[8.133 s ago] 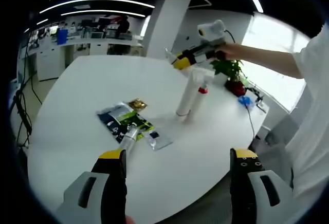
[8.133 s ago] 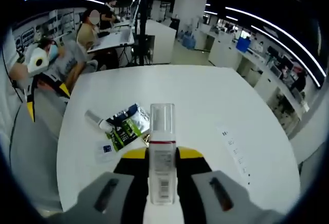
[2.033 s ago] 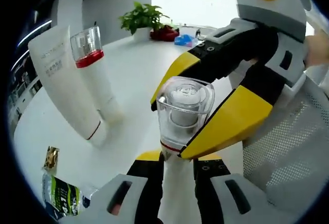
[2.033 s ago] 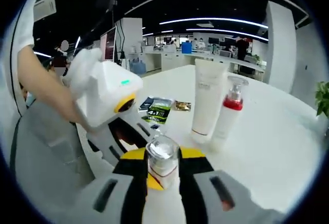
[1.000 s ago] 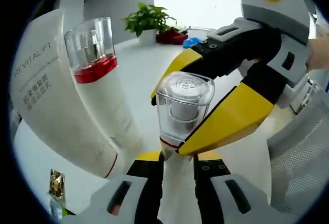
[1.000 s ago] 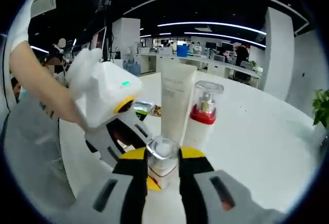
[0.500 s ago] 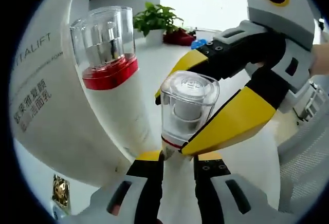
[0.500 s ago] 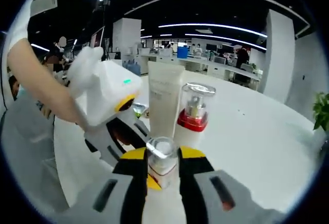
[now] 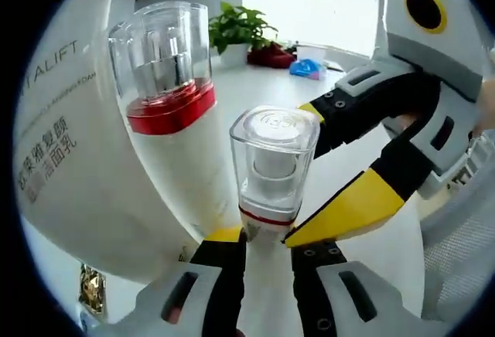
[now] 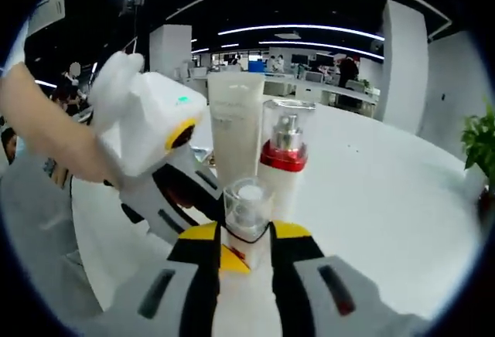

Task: Arrange the skincare products in the storage area until every visible bottle or jar stands upright without overlapping.

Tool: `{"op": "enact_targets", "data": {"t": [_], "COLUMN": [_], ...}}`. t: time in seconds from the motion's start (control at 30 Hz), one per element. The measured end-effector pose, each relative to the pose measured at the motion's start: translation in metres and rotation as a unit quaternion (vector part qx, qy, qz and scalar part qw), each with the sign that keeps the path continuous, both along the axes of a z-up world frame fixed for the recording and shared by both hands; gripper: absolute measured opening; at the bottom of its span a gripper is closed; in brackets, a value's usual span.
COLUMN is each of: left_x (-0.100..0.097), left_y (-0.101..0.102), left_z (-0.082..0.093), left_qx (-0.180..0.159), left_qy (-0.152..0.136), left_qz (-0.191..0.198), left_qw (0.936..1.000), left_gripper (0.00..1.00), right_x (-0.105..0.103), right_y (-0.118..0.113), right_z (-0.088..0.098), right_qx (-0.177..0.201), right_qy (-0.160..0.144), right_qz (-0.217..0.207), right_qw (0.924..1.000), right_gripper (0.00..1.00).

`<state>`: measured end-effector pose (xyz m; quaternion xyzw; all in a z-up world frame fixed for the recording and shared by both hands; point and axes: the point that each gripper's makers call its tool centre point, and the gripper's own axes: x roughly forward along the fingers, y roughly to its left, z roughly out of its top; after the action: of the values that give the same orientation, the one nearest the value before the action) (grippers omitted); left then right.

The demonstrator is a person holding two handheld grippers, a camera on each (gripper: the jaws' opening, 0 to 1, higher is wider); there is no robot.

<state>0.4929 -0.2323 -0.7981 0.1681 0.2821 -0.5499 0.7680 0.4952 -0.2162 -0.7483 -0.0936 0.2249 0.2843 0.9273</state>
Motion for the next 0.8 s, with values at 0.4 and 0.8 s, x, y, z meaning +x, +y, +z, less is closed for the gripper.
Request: {"op": "enact_targets", "data": {"t": [0.4,0.8], "left_x": [0.000,-0.006], "left_y": [-0.001,-0.001], "left_z": [0.000,-0.004], "left_qx": [0.000,0.007], "left_qy": [-0.002,-0.003], "left_qz": [-0.005,-0.017], "left_qw": [1.0000,0.9998], "left_gripper": [0.21,0.28], "right_x": [0.002,0.001], "right_y": [-0.005,-0.010], "right_z": [-0.010,-0.018], "right_qx": [-0.002,0.008], "right_qy": [0.020,0.039], "right_qz": [-0.066,-0.157], "right_qw": [0.9976,0.9868], "right_gripper": [0.22,0.19]}}
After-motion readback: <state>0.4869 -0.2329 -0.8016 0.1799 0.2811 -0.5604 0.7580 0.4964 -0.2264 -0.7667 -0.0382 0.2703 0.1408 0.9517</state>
